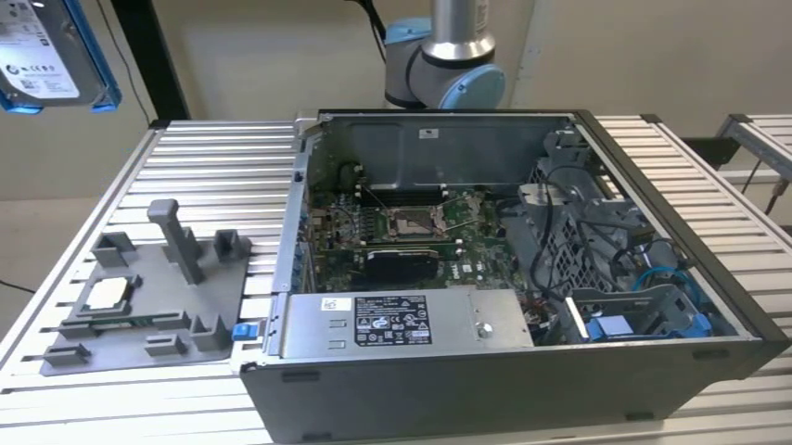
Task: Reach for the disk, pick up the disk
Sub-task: 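Pick up the disk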
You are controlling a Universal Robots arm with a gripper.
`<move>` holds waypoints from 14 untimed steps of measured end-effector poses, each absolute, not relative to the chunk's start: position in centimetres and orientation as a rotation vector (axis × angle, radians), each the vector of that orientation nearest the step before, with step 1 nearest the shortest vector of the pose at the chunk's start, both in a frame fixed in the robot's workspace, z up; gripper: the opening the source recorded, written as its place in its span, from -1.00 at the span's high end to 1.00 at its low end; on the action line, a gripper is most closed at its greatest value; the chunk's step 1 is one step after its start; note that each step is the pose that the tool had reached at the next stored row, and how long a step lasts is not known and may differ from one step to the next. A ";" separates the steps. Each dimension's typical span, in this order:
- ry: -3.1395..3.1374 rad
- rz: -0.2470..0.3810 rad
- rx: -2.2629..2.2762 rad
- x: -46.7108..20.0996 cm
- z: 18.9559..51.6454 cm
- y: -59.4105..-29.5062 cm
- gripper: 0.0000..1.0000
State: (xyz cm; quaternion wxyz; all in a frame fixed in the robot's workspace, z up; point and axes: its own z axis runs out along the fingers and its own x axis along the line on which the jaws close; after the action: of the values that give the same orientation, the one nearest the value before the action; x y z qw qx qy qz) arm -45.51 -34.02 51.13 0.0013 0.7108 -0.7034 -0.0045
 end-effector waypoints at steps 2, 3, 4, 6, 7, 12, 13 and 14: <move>-2.208 -0.015 2.232 -45.1 51.1 -34.1 1.00; -2.208 -0.016 2.232 -44.8 51.1 -34.1 1.00; -2.208 -0.017 2.234 -44.5 51.1 -34.1 1.00; -2.208 -0.018 2.235 -43.8 51.1 -34.2 1.00; -2.207 -0.019 2.236 -43.5 51.1 -34.2 1.00; -2.206 -0.019 2.238 -41.9 51.1 -34.3 1.00; -2.206 -0.019 2.238 -41.8 51.1 -34.3 1.00; -2.206 -0.019 2.238 -41.7 51.1 -34.3 1.00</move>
State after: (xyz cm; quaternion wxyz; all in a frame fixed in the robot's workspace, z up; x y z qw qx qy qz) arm -41.67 -34.27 51.12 -0.0003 0.7122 -0.7019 -0.0061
